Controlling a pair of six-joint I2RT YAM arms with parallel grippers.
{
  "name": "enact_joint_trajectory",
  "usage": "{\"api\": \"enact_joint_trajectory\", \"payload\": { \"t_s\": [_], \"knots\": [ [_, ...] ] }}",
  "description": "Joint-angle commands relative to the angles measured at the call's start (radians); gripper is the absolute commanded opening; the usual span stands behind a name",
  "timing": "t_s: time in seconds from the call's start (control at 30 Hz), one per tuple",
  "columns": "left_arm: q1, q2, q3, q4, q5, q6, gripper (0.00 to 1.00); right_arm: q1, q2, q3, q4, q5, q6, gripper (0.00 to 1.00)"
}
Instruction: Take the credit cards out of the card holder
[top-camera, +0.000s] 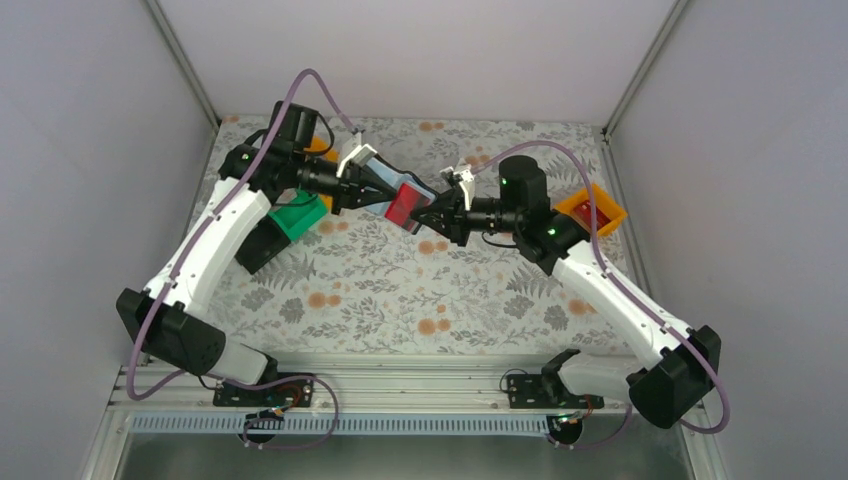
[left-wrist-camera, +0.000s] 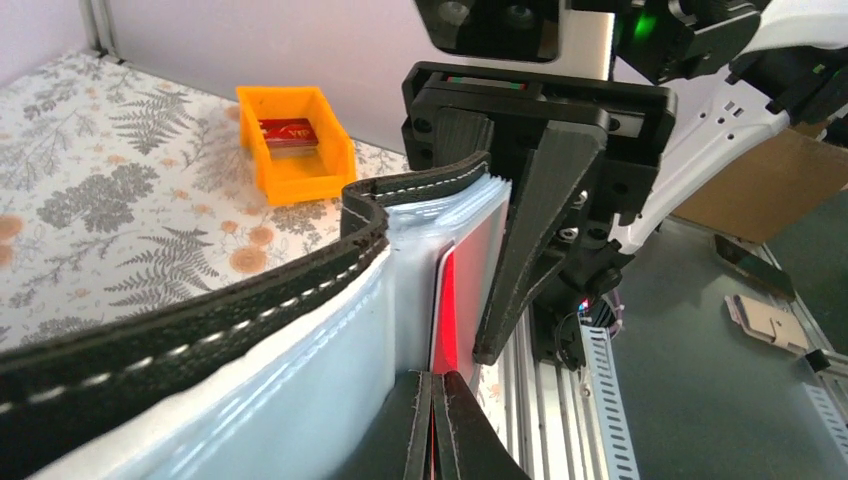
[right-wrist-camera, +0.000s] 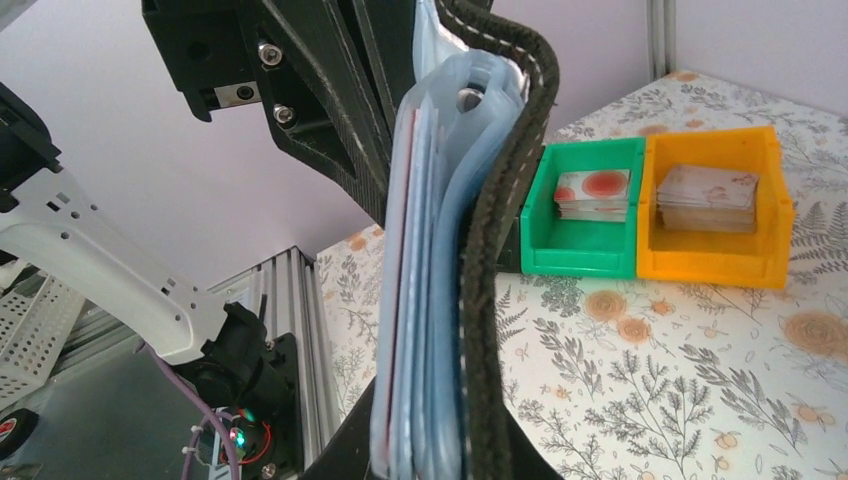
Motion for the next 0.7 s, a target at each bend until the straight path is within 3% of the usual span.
{"api": "enact_joint_trajectory", "payload": {
  "t_s": [0.0, 0.37, 0.57, 0.67],
  "knots": [
    [0.006, -0.034, -0.015, -0.015, 0.023, 0.061, 0.02, -0.012, -0.014, -0.006, 0.099, -0.066, -0.017, 0.10],
    [-0.008, -0.039, -0.059, -0.011, -0.001, 0.127, 0.03, -0.016, 0.057, 0.057, 0.023, -0.165, -0.066, 0.11],
    [-0.029, -0.009, -0.016, 0.012, -0.002, 0.140, 0.30, -0.016, 0.094, 0.084, 0.010, -0.238, -0.084, 0.12],
    [-0.029, 0.031, 0.045, 0.011, 0.043, 0.126, 0.34, -0.014, 0.092, 0.085, 0.000, -0.265, -0.094, 0.13]
  ]
}}
